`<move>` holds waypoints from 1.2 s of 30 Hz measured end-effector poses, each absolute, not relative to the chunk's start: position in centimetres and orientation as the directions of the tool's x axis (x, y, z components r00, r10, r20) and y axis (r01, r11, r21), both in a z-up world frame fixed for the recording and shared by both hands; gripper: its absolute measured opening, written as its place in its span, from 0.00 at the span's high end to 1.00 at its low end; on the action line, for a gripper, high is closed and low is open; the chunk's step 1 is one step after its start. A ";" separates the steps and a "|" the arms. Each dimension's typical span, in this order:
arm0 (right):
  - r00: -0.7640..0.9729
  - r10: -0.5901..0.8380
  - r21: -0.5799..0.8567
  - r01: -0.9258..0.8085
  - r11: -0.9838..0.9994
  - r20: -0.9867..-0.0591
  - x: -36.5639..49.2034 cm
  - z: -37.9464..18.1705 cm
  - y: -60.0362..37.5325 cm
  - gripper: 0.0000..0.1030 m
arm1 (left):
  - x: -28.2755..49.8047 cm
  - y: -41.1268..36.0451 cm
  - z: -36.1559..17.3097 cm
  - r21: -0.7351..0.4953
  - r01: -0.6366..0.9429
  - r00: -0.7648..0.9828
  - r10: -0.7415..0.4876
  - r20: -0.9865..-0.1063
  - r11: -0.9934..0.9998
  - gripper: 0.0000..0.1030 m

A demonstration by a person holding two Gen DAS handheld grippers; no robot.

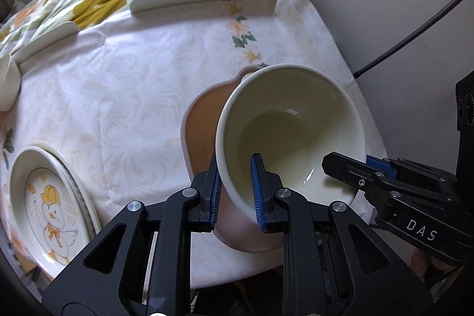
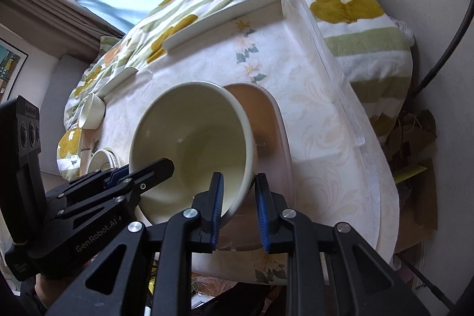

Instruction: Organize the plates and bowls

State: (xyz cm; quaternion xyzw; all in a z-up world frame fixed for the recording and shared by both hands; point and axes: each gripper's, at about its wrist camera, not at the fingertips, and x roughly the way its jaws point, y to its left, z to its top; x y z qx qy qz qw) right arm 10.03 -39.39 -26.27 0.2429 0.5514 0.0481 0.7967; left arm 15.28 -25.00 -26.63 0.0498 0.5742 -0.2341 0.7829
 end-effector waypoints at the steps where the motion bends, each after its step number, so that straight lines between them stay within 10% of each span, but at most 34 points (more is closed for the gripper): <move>1: 0.382 0.342 0.437 0.197 0.878 -0.858 10.0 -26.6 -39.3 0.81 | 15.4 -25.1 -27.0 -0.185 0.429 0.226 -0.303 -0.926 0.884 0.84; 36: 0.373 0.251 0.371 0.297 0.880 -0.893 8.5 -26.5 -38.5 0.81 | 14.9 -25.8 -27.0 -0.060 0.530 0.250 -0.224 -0.942 0.846 0.84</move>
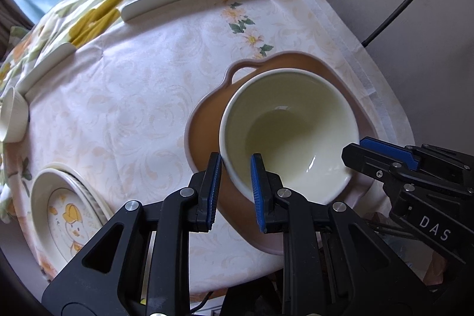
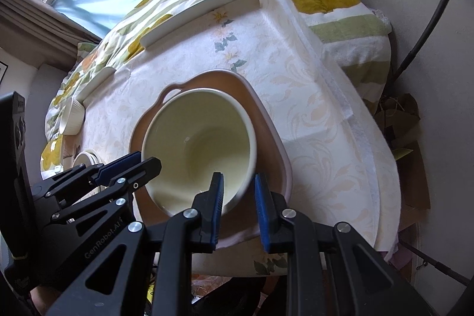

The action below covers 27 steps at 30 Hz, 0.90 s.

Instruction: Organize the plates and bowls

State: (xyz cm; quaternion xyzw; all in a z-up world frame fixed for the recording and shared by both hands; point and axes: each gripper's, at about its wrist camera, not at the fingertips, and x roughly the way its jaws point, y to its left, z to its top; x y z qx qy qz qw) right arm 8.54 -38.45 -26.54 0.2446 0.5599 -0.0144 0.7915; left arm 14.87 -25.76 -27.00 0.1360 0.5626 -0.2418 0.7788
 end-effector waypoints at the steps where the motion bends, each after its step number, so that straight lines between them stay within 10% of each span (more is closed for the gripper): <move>1: 0.379 0.253 0.377 0.300 0.876 -0.890 8.3 -26.3 -38.6 0.81 | 14.8 -25.6 -26.6 -0.060 0.524 0.258 -0.225 -0.940 0.850 0.84; 15: 0.492 0.339 0.440 0.104 0.892 -0.802 9.3 -19.3 -37.2 0.80 | 15.3 -16.6 -17.9 -0.143 0.267 0.435 -0.252 -0.864 0.953 0.80; 17: 0.498 0.375 0.463 0.061 0.884 -0.782 10.0 -18.7 -36.3 0.64 | 15.1 -14.7 -17.1 -0.151 0.223 0.456 -0.240 -0.857 0.963 0.75; 18: 0.501 0.390 0.472 0.044 0.880 -0.773 10.3 -18.4 -36.0 0.44 | 14.9 -13.9 -16.9 -0.158 0.202 0.462 -0.236 -0.855 0.966 0.62; 21: 0.498 0.437 0.496 -0.016 0.868 -0.749 11.5 -17.8 -34.6 0.30 | 14.1 -10.8 -16.1 -0.175 0.126 0.504 -0.215 -0.836 0.977 0.01; 27: 0.493 0.497 0.485 -0.162 0.859 -0.714 14.2 -16.4 -29.9 0.07 | 13.6 -4.5 -15.1 -0.164 -0.011 0.549 -0.132 -0.825 0.986 0.00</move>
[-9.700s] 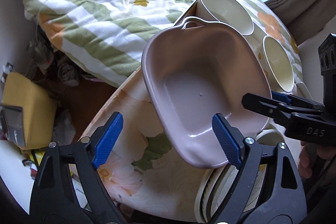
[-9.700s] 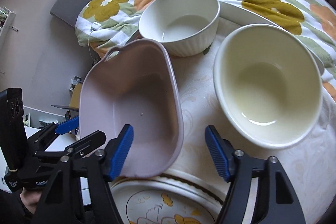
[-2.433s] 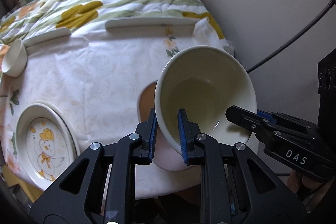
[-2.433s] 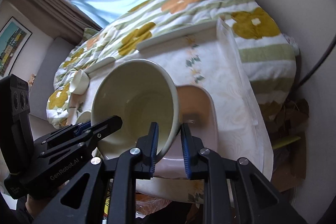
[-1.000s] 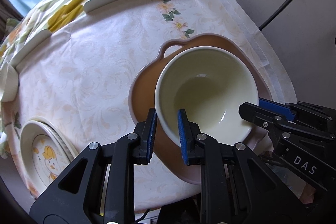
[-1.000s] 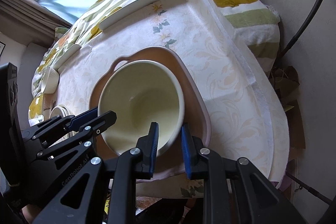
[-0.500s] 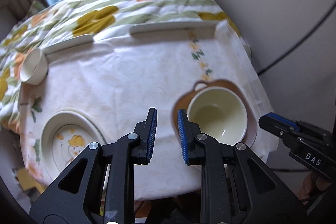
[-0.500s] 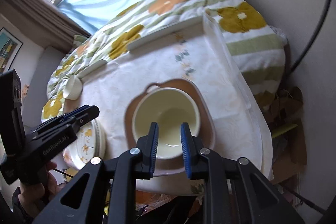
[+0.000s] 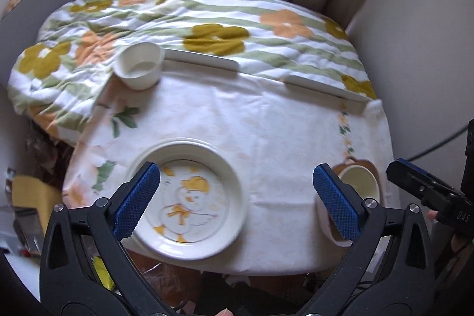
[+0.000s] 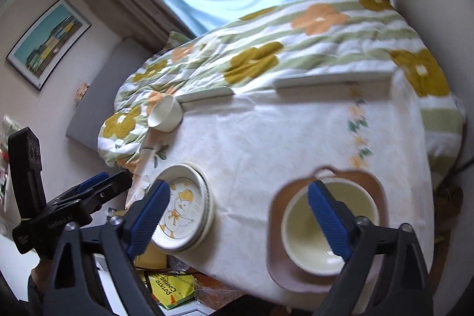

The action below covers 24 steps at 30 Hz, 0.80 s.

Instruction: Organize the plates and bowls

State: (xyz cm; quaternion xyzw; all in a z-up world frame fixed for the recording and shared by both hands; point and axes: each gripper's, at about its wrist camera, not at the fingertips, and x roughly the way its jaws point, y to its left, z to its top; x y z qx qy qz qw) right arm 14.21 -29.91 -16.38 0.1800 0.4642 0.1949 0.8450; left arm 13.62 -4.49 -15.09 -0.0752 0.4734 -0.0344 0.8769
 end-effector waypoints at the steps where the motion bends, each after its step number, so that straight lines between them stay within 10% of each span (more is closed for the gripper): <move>1: 0.501 0.502 0.477 -0.190 0.858 -0.705 14.7 -16.0 -29.0 0.07 | 13.6 -3.4 -15.0 -0.169 -0.032 0.558 -0.123 -0.821 0.985 0.00; 24: 0.241 0.581 0.495 -0.337 0.801 -0.777 37.3 -20.7 -5.7 0.07 | 28.9 20.9 -23.4 -0.479 -0.334 0.600 -0.209 -0.772 0.812 0.03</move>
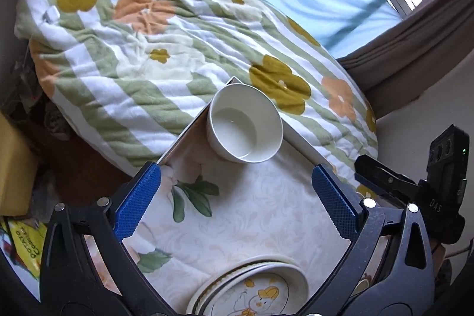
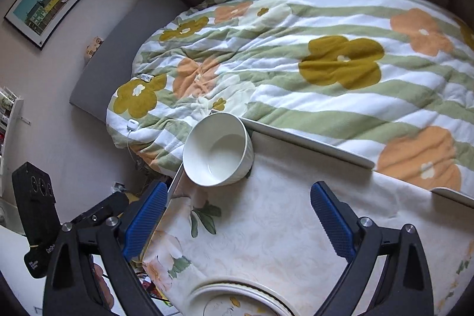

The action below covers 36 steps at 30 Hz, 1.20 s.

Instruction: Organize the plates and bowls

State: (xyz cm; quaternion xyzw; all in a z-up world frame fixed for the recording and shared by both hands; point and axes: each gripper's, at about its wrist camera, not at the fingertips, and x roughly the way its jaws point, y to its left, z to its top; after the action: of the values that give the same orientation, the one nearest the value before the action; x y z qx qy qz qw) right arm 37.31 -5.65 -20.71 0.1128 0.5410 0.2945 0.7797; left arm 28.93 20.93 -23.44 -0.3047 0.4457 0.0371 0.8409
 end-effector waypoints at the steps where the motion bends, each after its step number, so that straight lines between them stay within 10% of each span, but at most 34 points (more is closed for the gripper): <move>1: 0.217 0.583 0.503 -0.331 0.799 -0.783 38.0 -21.7 -4.9 0.07 | 29.8 21.1 -24.4 -0.489 -0.335 0.588 -0.227 -0.777 0.805 0.09; 6: 0.122 0.585 0.534 -0.295 0.793 -0.801 40.8 -26.2 -1.8 0.37 | 33.5 20.4 -28.5 -0.485 -0.332 0.516 -0.275 -0.811 0.809 0.34; 16: 0.067 0.595 0.559 -0.271 0.784 -0.801 42.8 -30.3 0.7 0.60 | 37.6 21.2 -32.9 -0.458 -0.341 0.462 -0.278 -0.842 0.821 0.75; 20: 0.076 0.586 0.549 -0.270 0.791 -0.807 42.8 -30.9 0.8 0.78 | 37.7 22.0 -33.3 -0.471 -0.347 0.470 -0.284 -0.836 0.811 0.79; 36: 0.218 0.635 0.568 -0.300 0.766 -0.741 38.9 -25.1 -2.4 0.79 | 34.3 17.8 -25.3 -0.369 -0.210 0.566 -0.195 -0.801 0.905 0.79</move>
State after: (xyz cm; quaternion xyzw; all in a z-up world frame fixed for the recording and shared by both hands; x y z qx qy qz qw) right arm 38.89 -2.41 -25.14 0.1534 0.5458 0.3055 0.7650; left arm 34.26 17.84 -25.29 -0.2176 0.4656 0.0043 0.8578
